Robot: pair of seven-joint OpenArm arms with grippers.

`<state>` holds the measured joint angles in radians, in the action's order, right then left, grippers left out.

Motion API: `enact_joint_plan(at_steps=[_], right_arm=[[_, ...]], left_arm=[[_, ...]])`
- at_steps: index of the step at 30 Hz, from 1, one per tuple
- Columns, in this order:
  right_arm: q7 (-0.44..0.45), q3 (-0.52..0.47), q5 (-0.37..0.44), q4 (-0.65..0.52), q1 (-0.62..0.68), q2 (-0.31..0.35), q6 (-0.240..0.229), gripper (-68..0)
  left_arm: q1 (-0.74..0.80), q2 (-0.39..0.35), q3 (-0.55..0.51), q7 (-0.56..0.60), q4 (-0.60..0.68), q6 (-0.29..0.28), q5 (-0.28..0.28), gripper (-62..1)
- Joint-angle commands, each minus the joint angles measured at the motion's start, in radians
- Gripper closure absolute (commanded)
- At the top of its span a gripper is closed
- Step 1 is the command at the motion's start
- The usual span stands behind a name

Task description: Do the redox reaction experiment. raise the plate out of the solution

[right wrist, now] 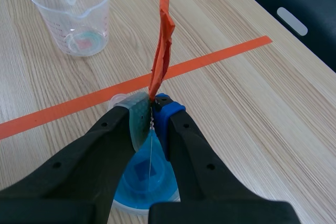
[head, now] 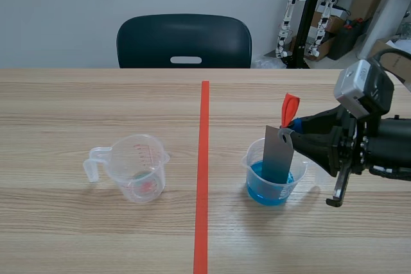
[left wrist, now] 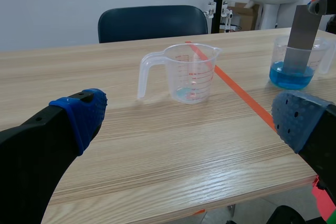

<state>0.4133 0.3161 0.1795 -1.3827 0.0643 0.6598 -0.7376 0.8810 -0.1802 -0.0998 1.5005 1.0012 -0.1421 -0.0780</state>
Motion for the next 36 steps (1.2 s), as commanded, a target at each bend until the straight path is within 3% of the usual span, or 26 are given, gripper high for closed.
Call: enact_joint_plan(at_steps=[1, 36], right_arm=[[-0.007, -0.009, 0.003, -0.008, -0.009, 0.016, -0.008, -0.6], [0.008, -0.009, 0.008, -0.008, -0.009, 0.016, -0.008, -0.6]], left_arm=[[0.002, -0.003, -0.001, 0.018, 0.015, -0.003, 0.006, -62.3], [0.002, -0.003, -0.001, 0.018, 0.015, -0.003, 0.006, -62.3]])
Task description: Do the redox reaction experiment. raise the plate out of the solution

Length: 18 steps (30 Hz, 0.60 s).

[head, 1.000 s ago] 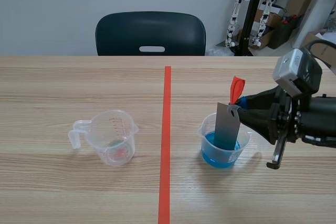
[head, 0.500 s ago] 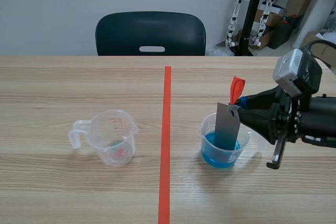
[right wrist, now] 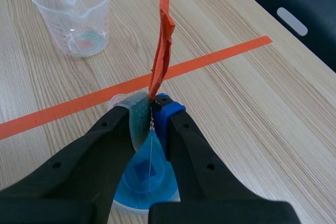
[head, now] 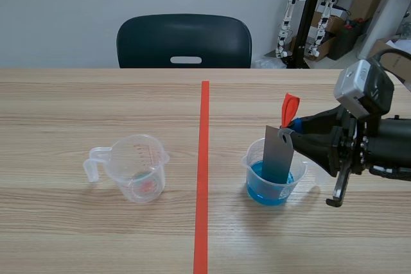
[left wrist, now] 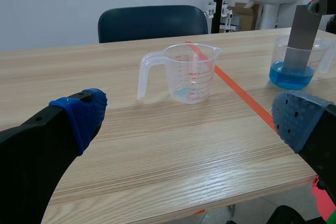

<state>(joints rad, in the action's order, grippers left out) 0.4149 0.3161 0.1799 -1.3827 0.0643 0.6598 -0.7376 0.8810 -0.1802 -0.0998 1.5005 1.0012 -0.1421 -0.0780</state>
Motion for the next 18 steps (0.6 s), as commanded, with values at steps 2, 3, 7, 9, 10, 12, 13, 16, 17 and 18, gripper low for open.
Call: enact_joint_plan(at_steps=[2, 3, 7, 9, 10, 12, 13, 16, 17, 18], right_arm=[[0.011, -0.009, 0.007, -0.008, -0.009, 0.016, -0.008, -0.6], [0.01, -0.009, 0.007, -0.008, -0.009, 0.016, -0.008, -0.6], [0.011, -0.009, 0.008, -0.008, -0.009, 0.019, -0.008, -0.6], [0.019, -0.009, 0.017, -0.008, -0.009, 0.019, -0.008, -0.6], [0.021, -0.009, 0.027, -0.008, -0.009, 0.019, -0.008, -0.6], [0.021, -0.01, 0.043, -0.008, -0.009, 0.019, -0.008, -0.6], [0.021, -0.01, 0.045, -0.008, -0.009, 0.019, -0.008, -0.6], [0.017, -0.01, 0.052, -0.012, -0.01, 0.03, -0.008, -0.6], [0.017, -0.01, 0.067, -0.014, -0.01, 0.036, -0.008, -0.6], [0.017, -0.01, 0.088, -0.015, -0.01, 0.044, -0.008, -0.6]], left_arm=[[0.002, -0.003, -0.001, 0.018, 0.015, -0.003, 0.006, -62.3], [0.002, -0.003, -0.001, 0.018, 0.015, -0.003, 0.006, -62.3], [0.002, -0.003, -0.001, 0.018, 0.015, -0.003, 0.006, -62.3], [0.002, -0.003, -0.001, 0.018, 0.015, -0.003, 0.006, -62.3], [0.002, -0.003, -0.001, 0.018, 0.015, -0.003, 0.006, -62.3], [-0.001, -0.003, -0.001, 0.018, 0.015, -0.003, 0.006, -62.3], [-0.003, -0.003, -0.001, 0.018, 0.015, -0.003, 0.006, -62.3], [-0.003, -0.003, -0.001, 0.019, 0.015, -0.004, 0.006, -62.3], [-0.003, -0.003, -0.001, 0.019, 0.015, -0.003, 0.006, -62.3], [-0.003, -0.003, -0.001, 0.019, 0.015, -0.003, 0.006, -62.3]])
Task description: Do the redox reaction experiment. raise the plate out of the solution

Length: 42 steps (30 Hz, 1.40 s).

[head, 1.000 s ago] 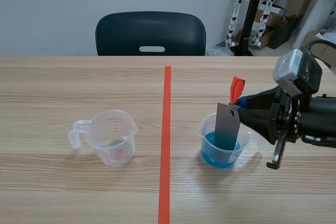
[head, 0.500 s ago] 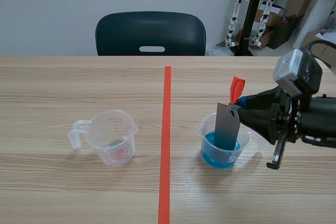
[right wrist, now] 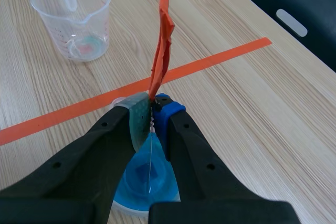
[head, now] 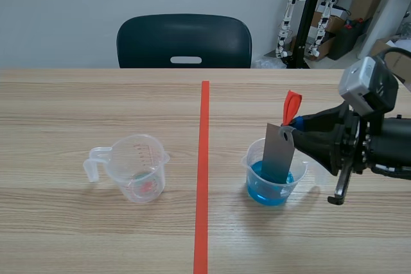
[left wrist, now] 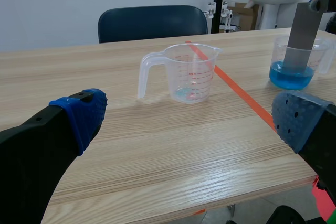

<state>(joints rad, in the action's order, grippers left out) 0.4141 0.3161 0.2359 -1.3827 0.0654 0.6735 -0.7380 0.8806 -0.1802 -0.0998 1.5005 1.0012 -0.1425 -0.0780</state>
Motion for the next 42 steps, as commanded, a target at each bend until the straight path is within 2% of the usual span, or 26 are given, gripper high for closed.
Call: enact_joint_plan(at_steps=[1, 5, 10, 12, 16, 24, 27, 28, 29, 33, 34, 35, 41, 42], right_arm=[[0.018, -0.01, 0.051, -0.019, -0.011, 0.039, -0.008, -0.6], [-0.018, -0.01, 0.1, -0.061, -0.012, 0.073, -0.008, -0.6], [-0.126, -0.01, 0.208, -0.119, -0.013, 0.101, -0.008, -0.6], [-0.162, -0.016, 0.249, -0.14, -0.013, 0.109, -0.008, -0.6], [-0.235, -0.042, 0.325, -0.185, -0.013, 0.12, -0.008, -0.6], [-0.42, -0.113, 0.46, -0.281, -0.013, 0.119, -0.008, -0.6], [-0.484, -0.135, 0.502, -0.319, -0.013, 0.119, -0.008, -0.6], [-0.508, -0.142, 0.521, -0.333, -0.013, 0.119, -0.008, -0.6], [-0.529, -0.149, 0.536, -0.345, -0.013, 0.119, -0.008, -0.6], [-0.617, -0.177, 0.606, -0.395, -0.013, 0.119, -0.008, -0.6], [-0.638, -0.186, 0.625, -0.405, -0.013, 0.119, -0.008, -0.6], [-0.657, -0.193, 0.644, -0.413, -0.013, 0.119, -0.008, -0.6], [-0.728, -0.245, 0.719, -0.452, -0.013, 0.119, -0.008, -0.6], [-0.733, -0.253, 0.724, -0.457, -0.013, 0.119, -0.008, -0.6]], left_arm=[[-0.003, -0.003, -0.001, 0.019, 0.015, -0.003, 0.006, -62.3], [-0.014, -0.005, -0.001, 0.022, 0.015, -0.003, 0.006, -62.3], [-0.048, -0.021, 0.0, 0.029, 0.023, -0.01, -0.005, -62.3], [-0.064, -0.026, -0.001, 0.028, 0.037, -0.01, -0.036, -62.3], [-0.097, -0.039, -0.001, 0.01, 0.089, -0.009, -0.151, -62.3], [-0.179, -0.04, -0.001, -0.22, 0.233, -0.011, -0.195, -62.3], [-0.213, -0.04, -0.001, -0.323, 0.291, -0.073, -0.238, -62.3], [-0.225, -0.04, -0.001, -0.357, 0.309, -0.104, -0.245, -60.2], [-0.235, -0.04, -0.001, -0.382, 0.323, -0.129, -0.249, -53.1], [-0.282, -0.039, -0.001, -0.462, 0.381, -0.243, -0.248, -13.8], [-0.294, -0.039, -0.001, -0.484, 0.396, -0.276, -0.248, -6.3], [-0.306, -0.039, -0.001, -0.51, 0.41, -0.31, -0.248, -2.2], [-0.431, -0.04, -0.001, -0.724, 0.466, -0.543, -0.249, -3.2], [-0.455, -0.039, 0.0, -0.743, 0.467, -0.554, -0.248, -3.2]])
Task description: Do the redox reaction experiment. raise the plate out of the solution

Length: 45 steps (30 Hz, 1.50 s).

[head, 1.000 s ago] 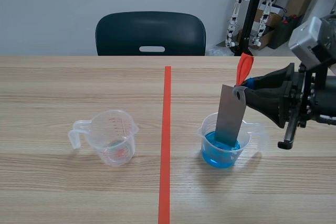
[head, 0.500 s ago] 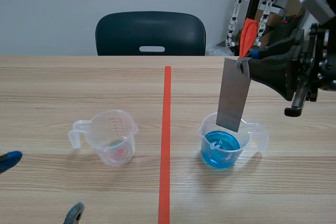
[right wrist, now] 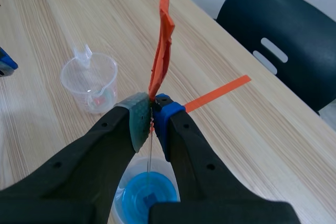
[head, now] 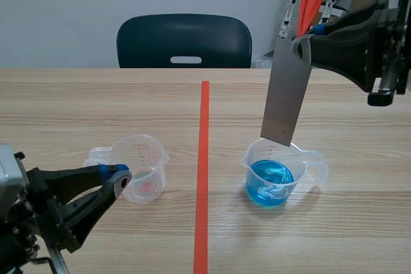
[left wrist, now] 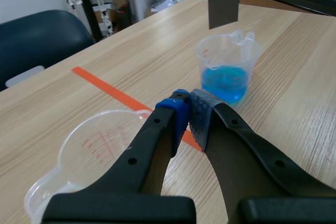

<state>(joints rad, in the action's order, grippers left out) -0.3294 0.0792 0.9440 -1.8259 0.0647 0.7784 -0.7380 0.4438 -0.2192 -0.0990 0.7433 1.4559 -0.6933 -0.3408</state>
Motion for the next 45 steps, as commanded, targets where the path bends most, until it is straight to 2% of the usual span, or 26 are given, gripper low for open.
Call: enact_joint_plan(at_steps=[1, 5, 11, 16, 20, 24, 32, 34, 45], right_arm=[[0.006, -0.023, 0.024, -0.018, -0.012, 0.014, -0.008, -0.6], [-0.012, -0.05, 0.057, -0.038, -0.012, 0.014, -0.008, -0.6], [-0.114, -0.087, 0.133, -0.085, -0.012, 0.014, -0.008, -0.6], [-0.167, -0.123, 0.203, -0.093, -0.012, 0.014, -0.008, -0.6], [-0.218, -0.16, 0.275, -0.095, -0.012, 0.014, -0.008, -0.6], [-0.252, -0.18, 0.305, -0.1, -0.012, 0.014, -0.008, -0.6], [-0.282, -0.183, 0.306, -0.11, -0.012, 0.014, -0.008, -0.6], [-0.282, -0.183, 0.306, -0.11, -0.012, 0.014, -0.008, -0.6], [-0.282, -0.183, 0.302, -0.11, -0.013, 0.014, -0.008, -0.6]], left_arm=[[-0.042, 0.0, 0.0, 0.006, 0.012, -0.003, 0.014, -3.2], [-0.126, 0.0, 0.023, -0.024, 0.012, -0.003, 0.015, -3.2], [-0.233, 0.0, 0.117, -0.163, 0.011, -0.003, 0.015, -3.2], [-0.3, 0.0, 0.187, -0.213, 0.011, -0.003, 0.016, -3.2], [-0.338, 0.0, 0.239, -0.296, 0.011, -0.003, 0.065, -3.2], [-0.369, 0.0, 0.28, -0.341, 0.011, -0.003, 0.068, -3.2], [-0.432, 0.0, 0.386, -0.459, 0.01, -0.003, 0.071, -3.2], [-0.442, 0.0, 0.407, -0.477, 0.01, -0.003, 0.102, -3.2], [-0.461, 0.0, 0.439, -0.483, 0.01, -0.003, 0.089, -3.2]])
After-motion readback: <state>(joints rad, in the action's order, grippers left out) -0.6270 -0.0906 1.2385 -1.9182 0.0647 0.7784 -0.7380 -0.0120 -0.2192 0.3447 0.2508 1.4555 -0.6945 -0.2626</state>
